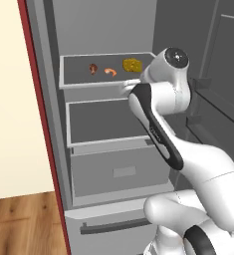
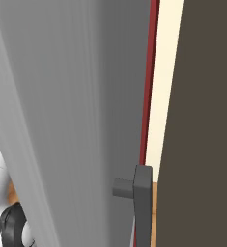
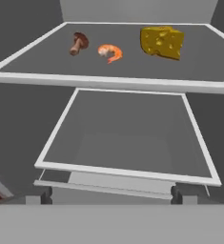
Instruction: Take the cheese, shrimp, and mushroom from the fridge and place them on the plate on the dining counter to create an appetizer plate.
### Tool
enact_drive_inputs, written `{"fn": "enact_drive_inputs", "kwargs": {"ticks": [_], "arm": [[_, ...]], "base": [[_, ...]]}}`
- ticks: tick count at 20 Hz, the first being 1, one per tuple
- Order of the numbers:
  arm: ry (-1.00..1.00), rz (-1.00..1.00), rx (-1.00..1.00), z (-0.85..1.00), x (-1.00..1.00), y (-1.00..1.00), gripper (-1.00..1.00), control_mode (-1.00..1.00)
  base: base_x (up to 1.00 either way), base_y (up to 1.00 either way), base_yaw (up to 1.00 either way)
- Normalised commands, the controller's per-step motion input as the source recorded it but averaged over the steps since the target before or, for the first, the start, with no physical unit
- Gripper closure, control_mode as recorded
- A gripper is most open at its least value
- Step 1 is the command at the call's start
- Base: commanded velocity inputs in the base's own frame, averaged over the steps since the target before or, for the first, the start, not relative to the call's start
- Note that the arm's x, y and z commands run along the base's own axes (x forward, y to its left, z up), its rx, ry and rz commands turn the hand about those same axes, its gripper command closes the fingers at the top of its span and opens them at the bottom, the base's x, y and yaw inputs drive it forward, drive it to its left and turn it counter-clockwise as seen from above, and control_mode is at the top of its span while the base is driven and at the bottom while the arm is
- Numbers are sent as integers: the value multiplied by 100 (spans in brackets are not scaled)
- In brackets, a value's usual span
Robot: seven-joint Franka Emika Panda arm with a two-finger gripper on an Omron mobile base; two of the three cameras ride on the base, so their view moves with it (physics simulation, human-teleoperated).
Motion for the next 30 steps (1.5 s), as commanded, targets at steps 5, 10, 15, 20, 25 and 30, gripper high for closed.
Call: {"fn": "enact_drive_inputs", "kwargs": {"ticks": [5,10,15,20,25,30], "arm": [[-6,0,0,27,11,6,-100,-100],[-1,0,0,9,16,-2,-100,-100],[0,-1,0,0,41,0,-100,-100],[0,-1,0,0,51,0,-100,-100],[0,-5,0,0,50,0,-100,-100],[0,-2,0,0,41,0,-100,-100]], "base": [[0,0,0],[0,0,0],[0,0,0],[0,0,0],[0,0,0],[0,0,0]]}}
